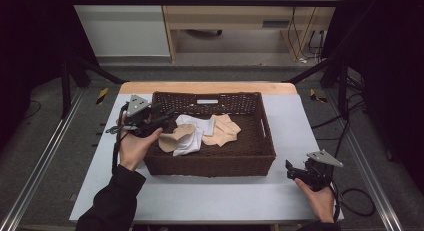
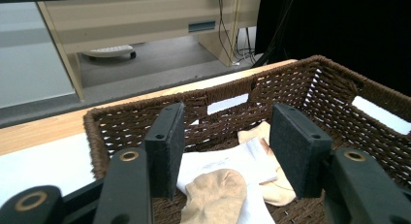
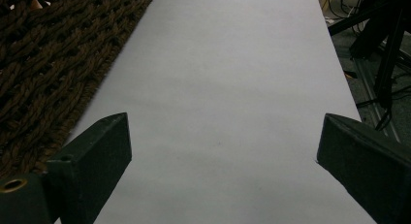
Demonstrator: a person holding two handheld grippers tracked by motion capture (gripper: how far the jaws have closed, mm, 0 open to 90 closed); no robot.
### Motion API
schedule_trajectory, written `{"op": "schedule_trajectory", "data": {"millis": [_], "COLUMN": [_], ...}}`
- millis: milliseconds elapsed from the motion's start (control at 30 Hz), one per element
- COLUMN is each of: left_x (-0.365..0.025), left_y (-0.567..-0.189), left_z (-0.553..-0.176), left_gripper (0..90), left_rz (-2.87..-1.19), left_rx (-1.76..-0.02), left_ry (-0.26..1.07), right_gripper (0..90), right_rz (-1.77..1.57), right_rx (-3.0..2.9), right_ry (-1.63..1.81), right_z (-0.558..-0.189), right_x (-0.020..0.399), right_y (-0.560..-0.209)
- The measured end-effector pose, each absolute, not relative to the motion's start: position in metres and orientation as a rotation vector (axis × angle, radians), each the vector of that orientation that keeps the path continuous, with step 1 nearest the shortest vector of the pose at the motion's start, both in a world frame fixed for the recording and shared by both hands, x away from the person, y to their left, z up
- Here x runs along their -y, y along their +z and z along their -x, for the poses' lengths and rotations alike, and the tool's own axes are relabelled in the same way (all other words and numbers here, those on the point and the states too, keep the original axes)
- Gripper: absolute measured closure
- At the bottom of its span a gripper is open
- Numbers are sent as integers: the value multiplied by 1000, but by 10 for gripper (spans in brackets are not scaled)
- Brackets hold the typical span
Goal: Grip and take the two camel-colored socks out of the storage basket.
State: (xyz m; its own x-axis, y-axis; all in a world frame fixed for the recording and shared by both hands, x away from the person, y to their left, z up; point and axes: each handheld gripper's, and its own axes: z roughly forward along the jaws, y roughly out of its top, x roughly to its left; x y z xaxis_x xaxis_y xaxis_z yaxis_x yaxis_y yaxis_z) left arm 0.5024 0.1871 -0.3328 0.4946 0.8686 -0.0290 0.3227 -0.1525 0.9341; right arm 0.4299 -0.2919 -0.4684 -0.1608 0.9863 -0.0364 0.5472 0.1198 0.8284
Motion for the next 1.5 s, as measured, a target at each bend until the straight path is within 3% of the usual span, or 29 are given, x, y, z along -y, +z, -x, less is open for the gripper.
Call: {"op": "schedule_trajectory", "data": {"millis": [533,1500], "left_x": [-161,-160], "left_y": [-372,-418], "left_z": [-541,-552], "left_gripper": [470,413], "left_rz": [-1842,-2089], "left_rx": [-1056,-1146], "left_ry": [654,500], "right_gripper": [56,55], "right_rz": [-1492,-1499], "right_rx": [-1787,-1792], "right_ry": [921,915], "right_z": [-430,-431], "right_x": [292,292], "right_y": [-468,-469]}}
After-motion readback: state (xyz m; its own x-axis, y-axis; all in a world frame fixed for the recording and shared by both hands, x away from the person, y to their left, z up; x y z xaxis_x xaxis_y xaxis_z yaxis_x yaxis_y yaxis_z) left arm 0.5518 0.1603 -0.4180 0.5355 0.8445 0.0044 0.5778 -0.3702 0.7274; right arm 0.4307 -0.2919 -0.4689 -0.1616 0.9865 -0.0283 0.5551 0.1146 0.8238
